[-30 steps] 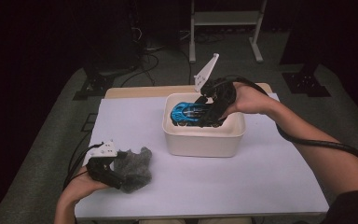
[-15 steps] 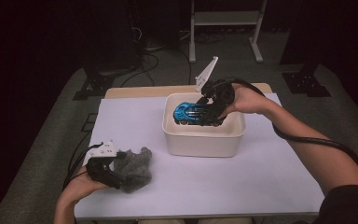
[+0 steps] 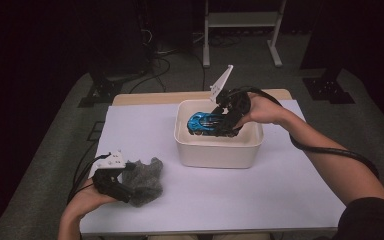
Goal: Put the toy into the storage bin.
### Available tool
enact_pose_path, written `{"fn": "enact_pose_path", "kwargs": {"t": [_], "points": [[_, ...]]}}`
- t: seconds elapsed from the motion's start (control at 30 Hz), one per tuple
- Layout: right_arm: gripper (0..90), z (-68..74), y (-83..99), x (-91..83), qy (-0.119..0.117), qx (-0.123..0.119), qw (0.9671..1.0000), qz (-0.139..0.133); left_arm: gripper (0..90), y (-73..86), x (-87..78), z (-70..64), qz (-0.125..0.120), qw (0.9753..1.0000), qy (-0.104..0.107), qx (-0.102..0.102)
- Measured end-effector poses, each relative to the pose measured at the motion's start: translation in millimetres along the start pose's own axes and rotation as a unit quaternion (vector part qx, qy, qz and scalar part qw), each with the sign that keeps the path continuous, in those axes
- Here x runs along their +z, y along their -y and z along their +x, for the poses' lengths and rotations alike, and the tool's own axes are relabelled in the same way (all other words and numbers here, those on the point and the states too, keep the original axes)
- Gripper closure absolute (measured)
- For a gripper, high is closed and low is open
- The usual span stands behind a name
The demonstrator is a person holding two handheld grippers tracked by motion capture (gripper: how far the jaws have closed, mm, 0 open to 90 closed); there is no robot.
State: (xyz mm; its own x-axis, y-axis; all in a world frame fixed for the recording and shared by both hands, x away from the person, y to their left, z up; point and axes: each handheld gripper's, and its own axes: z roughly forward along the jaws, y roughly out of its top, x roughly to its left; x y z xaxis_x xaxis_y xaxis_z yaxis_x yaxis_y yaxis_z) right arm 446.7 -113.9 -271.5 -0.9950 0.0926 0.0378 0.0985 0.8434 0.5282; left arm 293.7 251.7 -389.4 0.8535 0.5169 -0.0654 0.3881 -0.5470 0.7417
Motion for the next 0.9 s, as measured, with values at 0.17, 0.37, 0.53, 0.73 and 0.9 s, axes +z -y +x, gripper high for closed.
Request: {"fn": "enact_pose_path", "kwargs": {"t": [0.17,0.37,0.53,0.73,0.9], "points": [[25.3,-3.9,2.8,8.7,-0.005,0.003,1.0000,0.001,6.7,0.2,-1.1,-0.1,0.000,1.0000,0.000,0.000],[25.2,-6.5,5.9,19.1,-0.008,0.008,0.9999,0.008,6.7,0.6,-3.0,0.0,-0.002,1.0000,-0.002,-0.002],[25.2,-8.7,7.7,26.0,-0.012,0.008,0.9999,0.010,6.7,0.0,-3.0,-0.6,-0.003,1.0000,-0.002,-0.001],[25.2,-12.0,12.1,33.0,-0.012,0.017,0.9997,0.015,6.7,-1.3,-2.3,-1.1,-0.006,1.0000,-0.001,-0.001],[25.2,-15.4,17.0,39.3,-0.013,0.023,0.9995,0.018,6.7,-3.3,-2.6,-1.4,-0.005,1.0000,0.000,0.002]]}}
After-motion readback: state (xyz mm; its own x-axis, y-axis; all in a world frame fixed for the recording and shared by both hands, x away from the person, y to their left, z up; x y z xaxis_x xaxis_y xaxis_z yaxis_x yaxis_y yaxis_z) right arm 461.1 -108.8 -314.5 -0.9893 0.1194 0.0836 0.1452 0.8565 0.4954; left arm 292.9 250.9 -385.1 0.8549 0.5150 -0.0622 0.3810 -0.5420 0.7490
